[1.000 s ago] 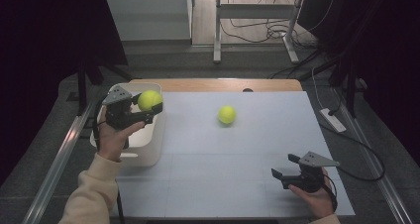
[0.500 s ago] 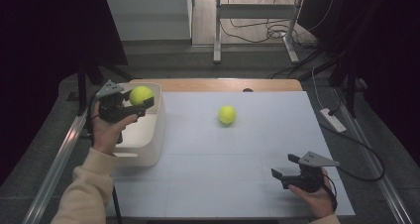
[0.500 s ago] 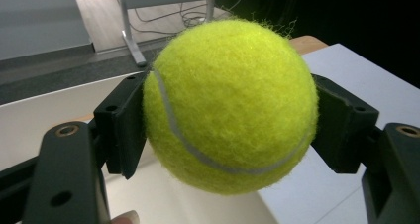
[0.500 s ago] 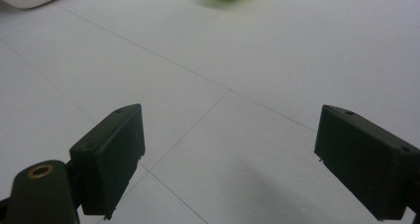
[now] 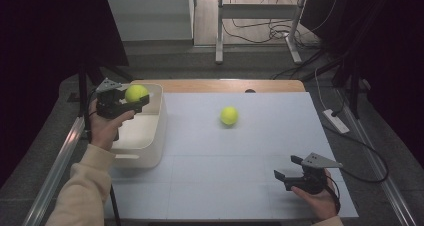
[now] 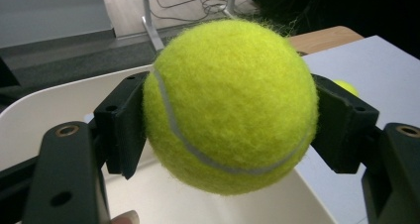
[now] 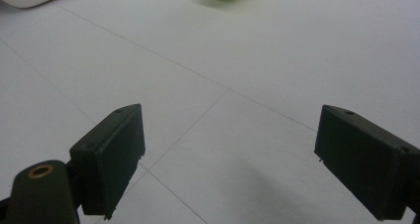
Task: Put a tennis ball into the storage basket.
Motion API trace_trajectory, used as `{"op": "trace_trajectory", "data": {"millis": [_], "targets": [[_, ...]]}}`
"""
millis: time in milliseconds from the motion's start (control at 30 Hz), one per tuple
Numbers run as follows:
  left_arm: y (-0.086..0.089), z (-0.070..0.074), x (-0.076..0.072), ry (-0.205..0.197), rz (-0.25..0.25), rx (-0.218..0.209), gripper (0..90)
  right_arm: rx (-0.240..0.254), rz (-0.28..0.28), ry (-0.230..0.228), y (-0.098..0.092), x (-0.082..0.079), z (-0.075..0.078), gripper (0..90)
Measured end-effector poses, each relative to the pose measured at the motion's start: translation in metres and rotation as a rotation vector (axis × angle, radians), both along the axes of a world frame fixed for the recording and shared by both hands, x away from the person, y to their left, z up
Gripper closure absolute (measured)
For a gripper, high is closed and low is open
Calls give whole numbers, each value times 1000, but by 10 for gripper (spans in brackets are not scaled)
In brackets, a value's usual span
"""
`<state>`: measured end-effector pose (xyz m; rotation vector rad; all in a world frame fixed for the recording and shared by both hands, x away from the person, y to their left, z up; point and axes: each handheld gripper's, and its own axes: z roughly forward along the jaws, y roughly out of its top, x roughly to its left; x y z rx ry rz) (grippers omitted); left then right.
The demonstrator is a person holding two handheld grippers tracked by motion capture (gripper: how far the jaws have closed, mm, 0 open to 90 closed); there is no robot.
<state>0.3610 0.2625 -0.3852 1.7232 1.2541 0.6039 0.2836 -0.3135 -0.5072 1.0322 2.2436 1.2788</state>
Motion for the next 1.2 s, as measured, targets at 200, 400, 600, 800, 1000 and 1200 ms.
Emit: {"op": "trace_trajectory", "data": {"millis": [200, 400, 600, 800, 1000, 1200], "targets": [[7, -1, 7, 15, 23, 8, 259, -5, -1, 1, 0, 0, 0, 119], [11, -3, 13, 23, 47, 24, 259, -7, -1, 1, 0, 0, 0, 119], [14, -3, 18, 33, 59, 40, 259, -7, -2, 1, 0, 0, 0, 120], [22, -6, 27, 61, 91, 49, 259, -8, -1, 0, 1, 0, 0, 120], [28, -10, 34, 90, 114, 57, 259, -4, -2, 1, 0, 1, 0, 120], [30, -11, 42, 112, 126, 71, 258, -5, -1, 1, 1, 1, -1, 120]]}}
